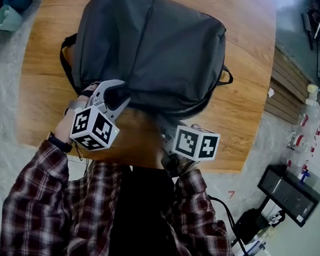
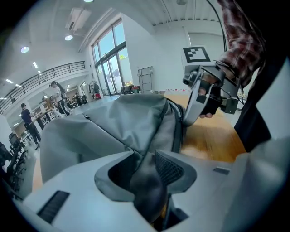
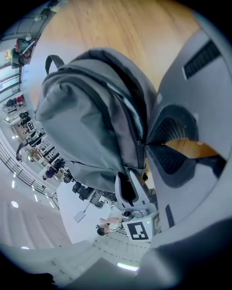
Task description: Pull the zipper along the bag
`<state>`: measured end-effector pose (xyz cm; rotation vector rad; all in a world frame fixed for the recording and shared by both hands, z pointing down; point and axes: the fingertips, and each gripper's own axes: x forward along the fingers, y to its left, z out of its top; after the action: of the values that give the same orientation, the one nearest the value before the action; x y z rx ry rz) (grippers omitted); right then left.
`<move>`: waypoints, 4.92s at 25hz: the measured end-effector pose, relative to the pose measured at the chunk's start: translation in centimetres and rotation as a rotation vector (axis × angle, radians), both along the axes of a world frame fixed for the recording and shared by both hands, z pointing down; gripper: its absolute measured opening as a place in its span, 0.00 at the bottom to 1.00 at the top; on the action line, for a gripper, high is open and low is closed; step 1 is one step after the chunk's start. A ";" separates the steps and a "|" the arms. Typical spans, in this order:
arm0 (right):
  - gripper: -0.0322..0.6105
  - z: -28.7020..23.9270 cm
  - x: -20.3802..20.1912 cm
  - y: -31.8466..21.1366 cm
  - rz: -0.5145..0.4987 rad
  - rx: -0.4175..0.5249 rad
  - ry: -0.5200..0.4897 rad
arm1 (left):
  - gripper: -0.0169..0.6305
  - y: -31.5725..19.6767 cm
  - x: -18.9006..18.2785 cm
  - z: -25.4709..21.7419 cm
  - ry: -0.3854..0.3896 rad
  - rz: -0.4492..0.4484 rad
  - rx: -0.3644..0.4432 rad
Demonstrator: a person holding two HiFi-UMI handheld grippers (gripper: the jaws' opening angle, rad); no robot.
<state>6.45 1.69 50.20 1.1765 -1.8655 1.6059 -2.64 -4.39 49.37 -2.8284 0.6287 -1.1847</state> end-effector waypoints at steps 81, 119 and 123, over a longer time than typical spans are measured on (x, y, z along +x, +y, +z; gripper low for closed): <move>0.08 -0.3 -2.7 4.1 -0.355 -0.035 -0.026 | 0.19 10.5 5.4 0.0 -0.143 0.207 -0.312; 0.08 -4.2 -2.0 5.1 -0.416 -0.076 -0.457 | 0.17 11.2 4.0 -5.1 -0.019 0.164 -0.279; 0.08 -4.4 -5.8 6.1 -0.396 -0.069 -0.495 | 0.17 13.1 2.5 -2.5 -0.200 0.199 -0.155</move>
<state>0.67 7.75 45.84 0.3538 -2.1392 1.8082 -0.17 8.73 46.90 -2.7592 0.2495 -1.5093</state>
